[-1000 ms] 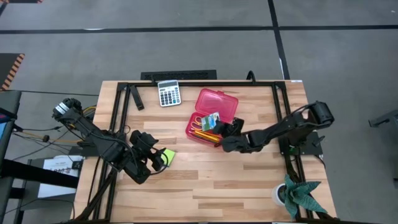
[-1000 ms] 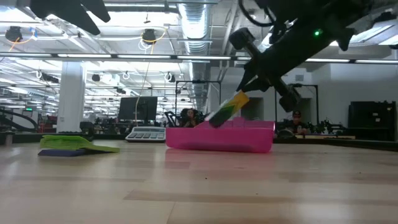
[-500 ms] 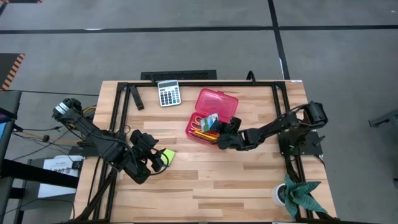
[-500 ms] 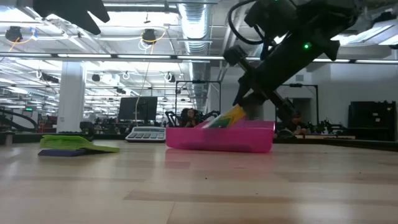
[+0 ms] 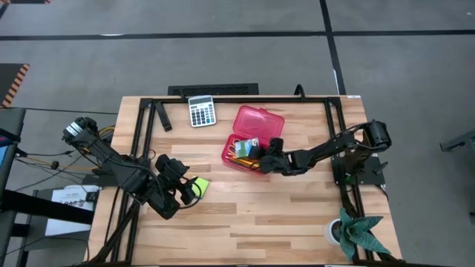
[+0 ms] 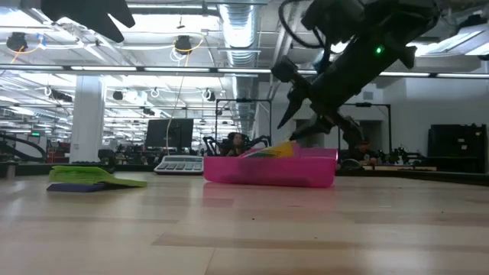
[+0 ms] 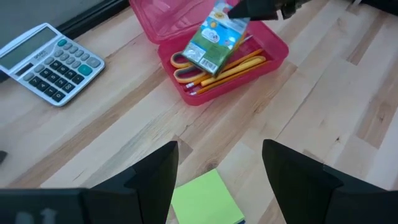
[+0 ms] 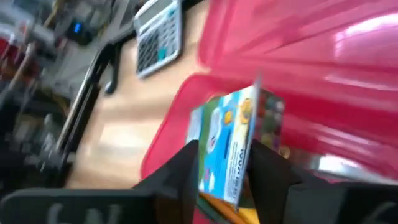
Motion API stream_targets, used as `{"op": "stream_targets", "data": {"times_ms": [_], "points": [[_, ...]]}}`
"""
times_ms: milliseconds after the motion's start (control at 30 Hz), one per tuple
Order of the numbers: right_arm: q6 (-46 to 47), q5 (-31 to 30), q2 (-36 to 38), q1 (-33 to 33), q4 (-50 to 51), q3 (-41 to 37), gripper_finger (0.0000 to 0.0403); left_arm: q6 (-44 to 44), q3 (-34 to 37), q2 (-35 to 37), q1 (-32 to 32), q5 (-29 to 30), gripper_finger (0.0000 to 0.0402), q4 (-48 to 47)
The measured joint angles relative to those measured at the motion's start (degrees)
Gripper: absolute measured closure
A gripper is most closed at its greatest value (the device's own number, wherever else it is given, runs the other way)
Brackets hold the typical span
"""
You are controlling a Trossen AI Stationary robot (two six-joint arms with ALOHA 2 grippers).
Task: Pack school essentials
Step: Put the crayon box into the supply box, then put the sticky note into the supply box
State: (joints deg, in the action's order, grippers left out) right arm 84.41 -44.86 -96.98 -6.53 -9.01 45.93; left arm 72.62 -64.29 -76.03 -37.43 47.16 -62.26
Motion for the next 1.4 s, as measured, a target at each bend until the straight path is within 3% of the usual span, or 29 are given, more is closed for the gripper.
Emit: {"op": "stream_targets", "data": {"times_ms": [167,300,433,600,700,900,1000,1167,1400], "points": [[-5.8,6.68,2.4,-0.26,4.85,-0.1,0.0241,0.0,0.0,0.01,0.01,0.0,0.0173,0.0],[-7.3,7.47,5.64,-0.78,12.53,0.07,0.0224,0.0,0.0,0.0,0.01,0.0,0.0173,0.14],[-8.26,7.66,9.27,-1.2,19.41,0.0,0.0219,0.08,-0.02,0.02,0.02,-0.33,0.0173,0.31],[-15.12,8.27,13.97,-2.12,19.76,0.27,0.022,0.51,0.0,0.0,0.02,-0.35,0.0173,0.27],[-20.47,12.39,14.28,-0.54,19.87,2.15,0.0223,0.64,-0.02,0.0,0.02,-0.35,0.0173,0.35],[-32.84,24.47,5.94,4.73,20.09,12.21,0.0226,2.08,-0.01,0.0,0.02,-0.34,0.0173,0.44],[-38.52,29.26,0.35,6.1,25.54,20.19,0.0227,2.59,-0.01,0.02,0.02,-1.15,0.0173,0.49],[-46.36,33.54,-9.95,5.82,37.1,34.24,0.0227,3.64,-0.01,0.0,-0.09,-4.91,0.0173,0.31],[-52.81,36.01,-20.34,-0.75,45.04,51.61,0.0231,1.63,-0.02,0.0,-3.63,-12.99,0.0173,-0.28]]}}
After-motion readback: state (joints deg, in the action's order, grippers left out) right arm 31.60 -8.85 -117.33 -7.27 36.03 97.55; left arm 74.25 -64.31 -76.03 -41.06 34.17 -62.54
